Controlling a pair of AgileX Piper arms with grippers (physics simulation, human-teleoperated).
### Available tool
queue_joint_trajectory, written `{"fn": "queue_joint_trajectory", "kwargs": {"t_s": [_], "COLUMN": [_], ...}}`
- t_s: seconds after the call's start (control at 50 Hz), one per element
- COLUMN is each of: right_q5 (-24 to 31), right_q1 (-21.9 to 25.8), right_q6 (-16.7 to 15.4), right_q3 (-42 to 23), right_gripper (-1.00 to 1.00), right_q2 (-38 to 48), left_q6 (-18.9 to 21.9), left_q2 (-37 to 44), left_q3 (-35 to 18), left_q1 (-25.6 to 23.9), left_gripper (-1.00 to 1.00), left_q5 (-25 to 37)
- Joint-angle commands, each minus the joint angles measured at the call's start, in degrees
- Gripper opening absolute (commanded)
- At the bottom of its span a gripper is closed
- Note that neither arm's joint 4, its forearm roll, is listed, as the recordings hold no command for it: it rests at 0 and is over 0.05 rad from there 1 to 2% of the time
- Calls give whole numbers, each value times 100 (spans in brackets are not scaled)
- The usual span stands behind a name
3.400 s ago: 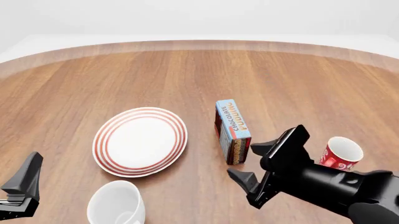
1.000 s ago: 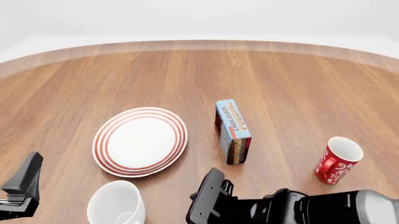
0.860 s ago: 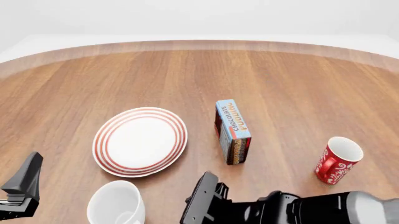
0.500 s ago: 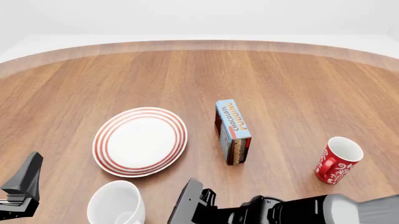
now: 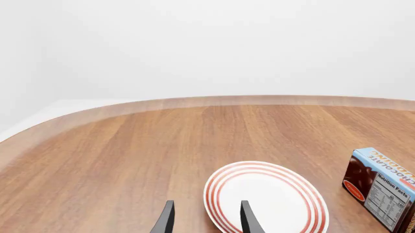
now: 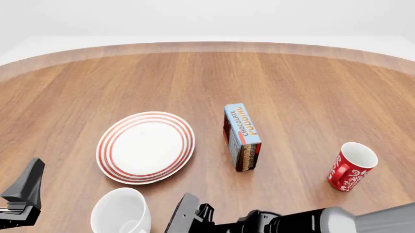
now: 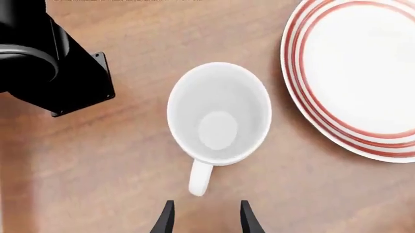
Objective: Pick up the white mug and put it on the plate, and put the chocolate pudding to the right of the plate.
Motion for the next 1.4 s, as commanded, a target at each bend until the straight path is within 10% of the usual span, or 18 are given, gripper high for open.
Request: {"fn": "queue_joint_trajectory", "kwargs": {"t_s": [0.02,1.4], "right_q5": [7,-199], "right_q1": [68,153], "right_q6": [177,655], "right_q3": [-76,-385], "right_gripper": [100,100], "right_q2": [71,718], "left_q6": [0,0], "left_q2": [0,0], "left_q3": [0,0], "left_q1": [0,0], "left_gripper": [100,100], "left_q5": [0,0]}}
